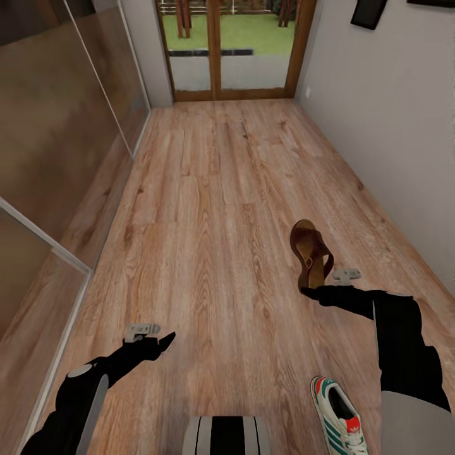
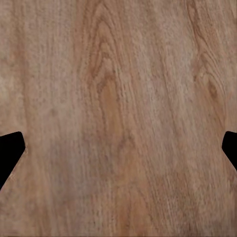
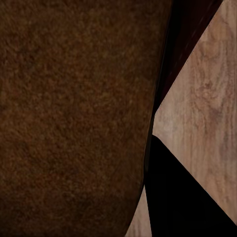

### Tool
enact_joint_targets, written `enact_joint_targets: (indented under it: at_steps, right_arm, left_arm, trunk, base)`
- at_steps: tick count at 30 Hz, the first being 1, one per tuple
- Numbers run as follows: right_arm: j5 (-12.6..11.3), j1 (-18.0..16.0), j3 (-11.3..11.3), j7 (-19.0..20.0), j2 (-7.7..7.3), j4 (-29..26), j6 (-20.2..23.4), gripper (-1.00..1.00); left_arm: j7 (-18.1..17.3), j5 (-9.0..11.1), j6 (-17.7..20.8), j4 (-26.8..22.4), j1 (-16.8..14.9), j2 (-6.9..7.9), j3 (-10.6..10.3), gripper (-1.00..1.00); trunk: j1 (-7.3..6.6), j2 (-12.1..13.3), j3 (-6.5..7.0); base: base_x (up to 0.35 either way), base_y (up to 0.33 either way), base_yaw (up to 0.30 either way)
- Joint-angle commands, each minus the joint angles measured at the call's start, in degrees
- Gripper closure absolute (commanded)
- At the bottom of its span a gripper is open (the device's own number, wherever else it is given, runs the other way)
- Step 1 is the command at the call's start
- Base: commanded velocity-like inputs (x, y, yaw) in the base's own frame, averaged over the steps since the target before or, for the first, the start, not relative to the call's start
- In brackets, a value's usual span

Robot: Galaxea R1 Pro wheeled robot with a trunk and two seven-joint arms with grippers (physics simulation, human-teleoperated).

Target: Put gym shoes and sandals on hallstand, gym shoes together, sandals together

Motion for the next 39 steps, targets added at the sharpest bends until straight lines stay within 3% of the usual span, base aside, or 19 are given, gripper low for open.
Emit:
enact_joint_targets:
  at_steps: [1, 6, 23, 39]
  right_arm:
    - [-0.1, 0.0, 0.0, -0.2, 0.02, 0.0, 0.1, 1.00]
    - [-0.2, 0.0, 0.1, -0.2, 0.07, 0.0, 0.1, 1.00]
    - [-0.2, 0.0, 0.1, -0.2, 0.09, 0.0, 0.1, 1.00]
    - [-0.2, 0.0, 0.1, -0.2, 0.09, 0.0, 0.1, 1.00]
  left_arm:
    - [0.0, 0.0, 0.0, 0.0, 0.0, 0.00, 0.3, -1.00]
    - [0.0, 0.0, 0.0, 0.0, 0.1, 0.00, 1.4, -1.00]
    - [-0.1, -0.5, 0.0, 0.0, 0.2, 0.00, 1.5, -1.00]
    - [-0.1, -0.5, 0.0, 0.0, 0.2, 0.00, 1.5, -1.00]
  trunk:
    - [-0.02, 0.0, 0.23]
    - [-0.15, 0.1, 1.34]
    - [-0.59, 0.3, 5.10]
    - [-4.11, 6.7, 7.98]
  base:
    - [0.000, 0.000, 0.000]
    - [0.000, 0.000, 0.000]
    - [0.000, 0.000, 0.000]
    - [0.000, 0.000, 0.000]
